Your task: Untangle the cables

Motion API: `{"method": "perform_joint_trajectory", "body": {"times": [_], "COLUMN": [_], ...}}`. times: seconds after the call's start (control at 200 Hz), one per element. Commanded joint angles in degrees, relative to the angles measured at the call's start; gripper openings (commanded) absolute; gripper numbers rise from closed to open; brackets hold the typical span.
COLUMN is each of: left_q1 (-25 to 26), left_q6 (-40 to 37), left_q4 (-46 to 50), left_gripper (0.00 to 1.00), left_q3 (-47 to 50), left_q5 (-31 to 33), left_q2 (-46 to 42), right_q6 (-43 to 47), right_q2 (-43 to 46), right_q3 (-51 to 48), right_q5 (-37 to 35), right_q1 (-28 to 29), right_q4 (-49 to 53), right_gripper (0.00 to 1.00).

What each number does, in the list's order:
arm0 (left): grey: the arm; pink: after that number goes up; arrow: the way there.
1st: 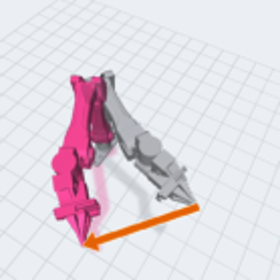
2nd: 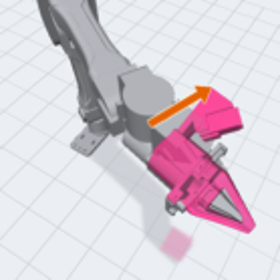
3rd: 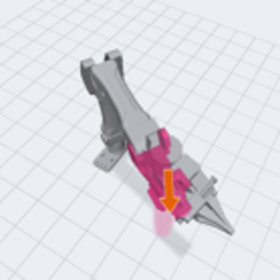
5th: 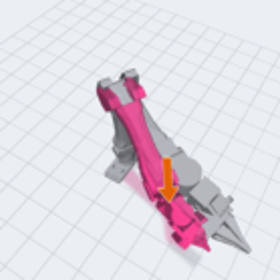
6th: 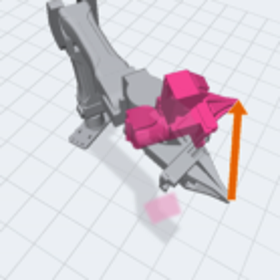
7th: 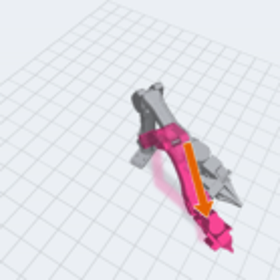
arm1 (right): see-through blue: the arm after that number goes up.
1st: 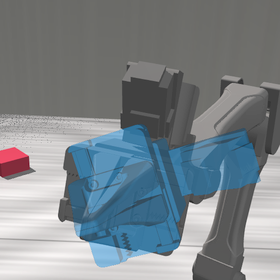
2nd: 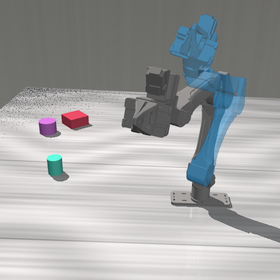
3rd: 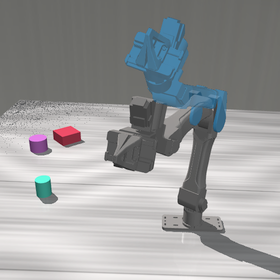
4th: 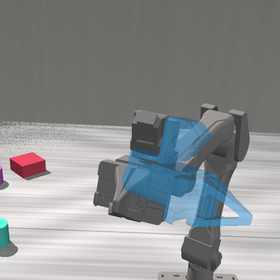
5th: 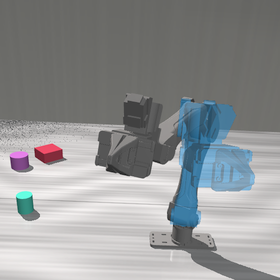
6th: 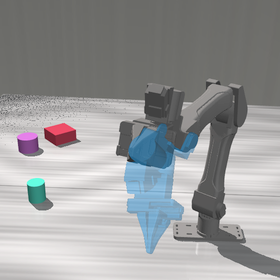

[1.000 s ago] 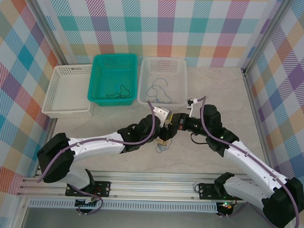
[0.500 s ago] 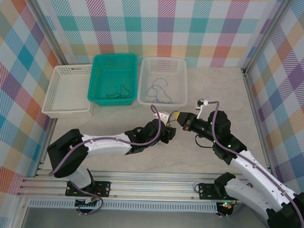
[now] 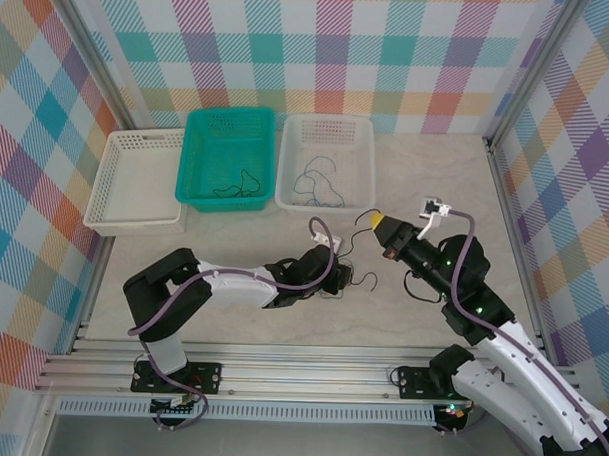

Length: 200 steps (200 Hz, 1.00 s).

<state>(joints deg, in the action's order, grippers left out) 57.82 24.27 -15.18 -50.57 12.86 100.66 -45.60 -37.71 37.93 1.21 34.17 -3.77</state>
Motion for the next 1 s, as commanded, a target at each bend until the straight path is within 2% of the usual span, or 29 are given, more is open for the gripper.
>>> {"method": "perform_joint_trajectory", "body": {"times": [0.0,0.215,0.39,0.73,0.845,0.995], "left_q1": [-1.0,-1.6,-3.0,-4.8,-5.6,-6.4], "left_q6": [1.2,1.6,1.8,2.4,3.0,3.0], "left_q4": [0.5,1.8,2.4,3.5,2.9,2.9], "left_gripper": [0.53,0.54,0.56,0.58,0.44,0.17], "left_q3": [0.2,-2.3,-2.5,-1.4,-0.5,0.8], "left_q5": [-1.6,-1.3,-0.7,-0.2,-0.5,-0.7], "left_q2": [2.4,5.9,7.1,7.2,6.9,5.2], "right_q6": [1.8,4.2,6.1,13.1,14.9,17.4], "right_q2": [1.3,2.1,6.2,14.6,17.5,19.9], "right_q3": [2.6,6.0,7.2,8.8,9.5,11.4], "right_q5": [-2.5,-1.4,-10.2,-22.1,-25.5,-29.8], "right_q1": [0.3,0.3,0.2,0.2,0.2,0.1], "right_q4": [-2.7,-2.2,0.7,4.8,6.7,11.0], "right_gripper": [0.0,0.0,0.0,0.0,0.0,0.0]}}
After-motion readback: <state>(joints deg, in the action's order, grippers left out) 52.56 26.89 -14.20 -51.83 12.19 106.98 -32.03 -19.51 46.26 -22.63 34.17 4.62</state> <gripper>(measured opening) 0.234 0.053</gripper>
